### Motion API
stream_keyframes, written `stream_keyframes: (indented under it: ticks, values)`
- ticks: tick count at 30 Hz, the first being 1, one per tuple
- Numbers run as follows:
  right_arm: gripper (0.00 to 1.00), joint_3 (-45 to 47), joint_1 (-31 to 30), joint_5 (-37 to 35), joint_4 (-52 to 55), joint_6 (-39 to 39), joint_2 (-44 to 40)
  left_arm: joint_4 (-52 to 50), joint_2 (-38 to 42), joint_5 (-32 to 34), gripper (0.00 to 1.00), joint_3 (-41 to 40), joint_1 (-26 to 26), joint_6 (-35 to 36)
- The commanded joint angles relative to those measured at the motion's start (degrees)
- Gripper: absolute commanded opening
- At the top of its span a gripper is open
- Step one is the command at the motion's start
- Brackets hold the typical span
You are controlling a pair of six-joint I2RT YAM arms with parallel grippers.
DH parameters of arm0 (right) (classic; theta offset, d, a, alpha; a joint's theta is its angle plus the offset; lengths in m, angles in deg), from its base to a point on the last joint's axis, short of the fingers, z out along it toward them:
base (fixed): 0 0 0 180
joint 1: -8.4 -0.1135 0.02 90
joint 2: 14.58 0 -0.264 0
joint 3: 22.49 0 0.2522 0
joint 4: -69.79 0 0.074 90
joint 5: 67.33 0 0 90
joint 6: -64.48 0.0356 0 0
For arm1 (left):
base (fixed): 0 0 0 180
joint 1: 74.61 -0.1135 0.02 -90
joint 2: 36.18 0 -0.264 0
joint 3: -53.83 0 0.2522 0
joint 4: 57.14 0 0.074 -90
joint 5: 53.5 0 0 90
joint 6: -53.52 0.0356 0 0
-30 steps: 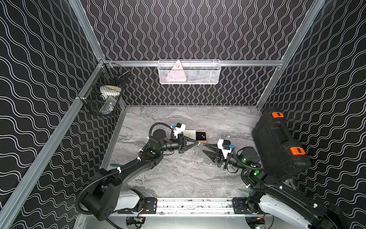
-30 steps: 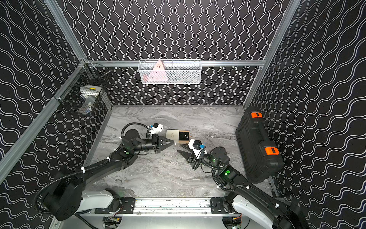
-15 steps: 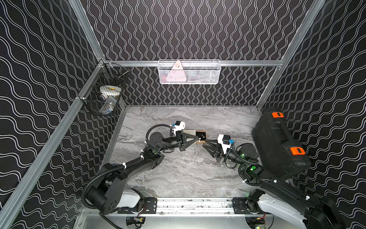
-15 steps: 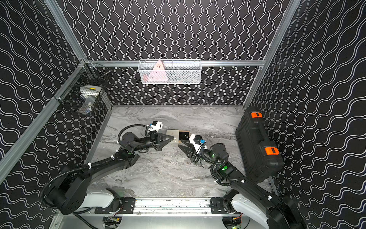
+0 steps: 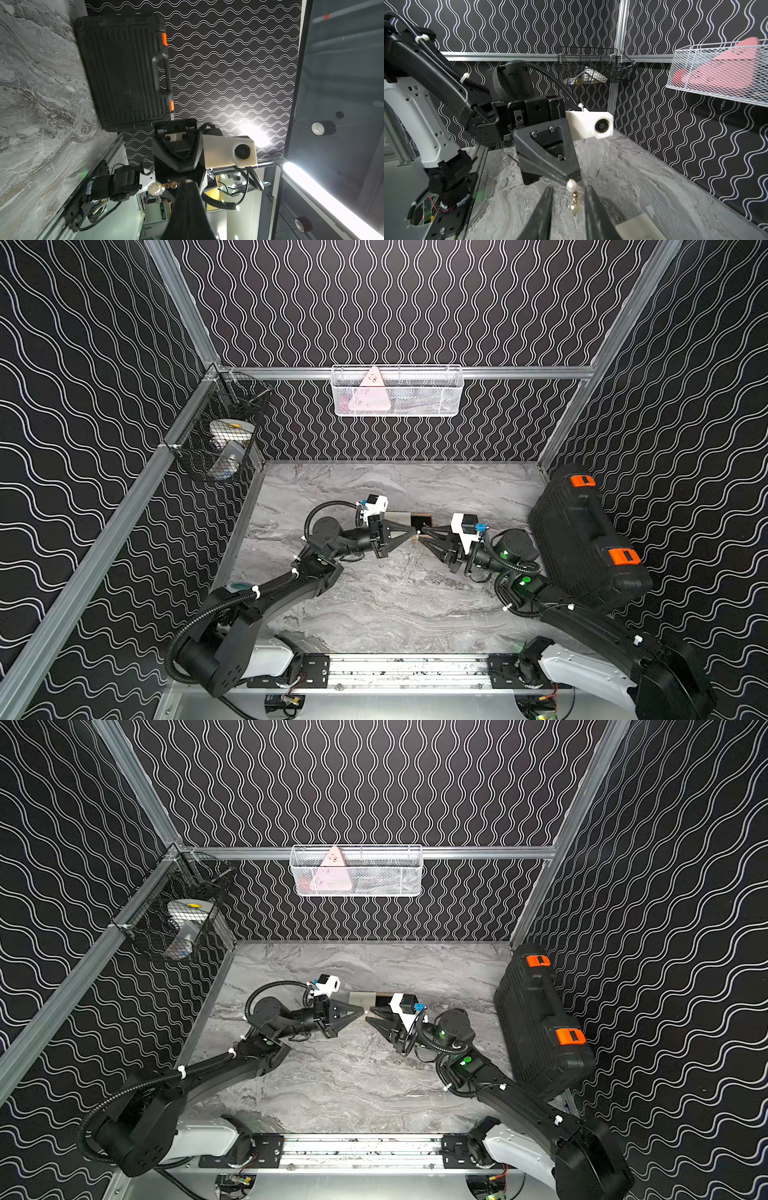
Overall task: Place the earrings into the drawer-style jewelry box
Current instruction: Pick up the earring from the center of the board.
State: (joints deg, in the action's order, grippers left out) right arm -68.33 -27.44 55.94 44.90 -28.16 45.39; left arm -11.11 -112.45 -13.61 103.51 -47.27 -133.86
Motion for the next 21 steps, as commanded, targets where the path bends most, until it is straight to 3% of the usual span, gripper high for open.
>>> stream_keyframes:
  ticks: [1, 7, 21]
  values:
    - [0.27, -0.8, 0.01, 1.79, -2.27, -0.56, 0.61, 3.17, 0.33, -0.91, 0.0, -0.24, -0.08, -1.4]
    - [0.2, -1.15, 0.15, 1.78, -1.8, -1.01, 0.84, 4.25, 0.16, -0.7, 0.0, -0.65, -0.14, -2.03]
    - [0.21, -1.67, 0.26, 2.57, -1.51, -1.5, 2.04, 3.0, 0.99, -0.85, 0.0, -0.63, -0.11, -1.21]
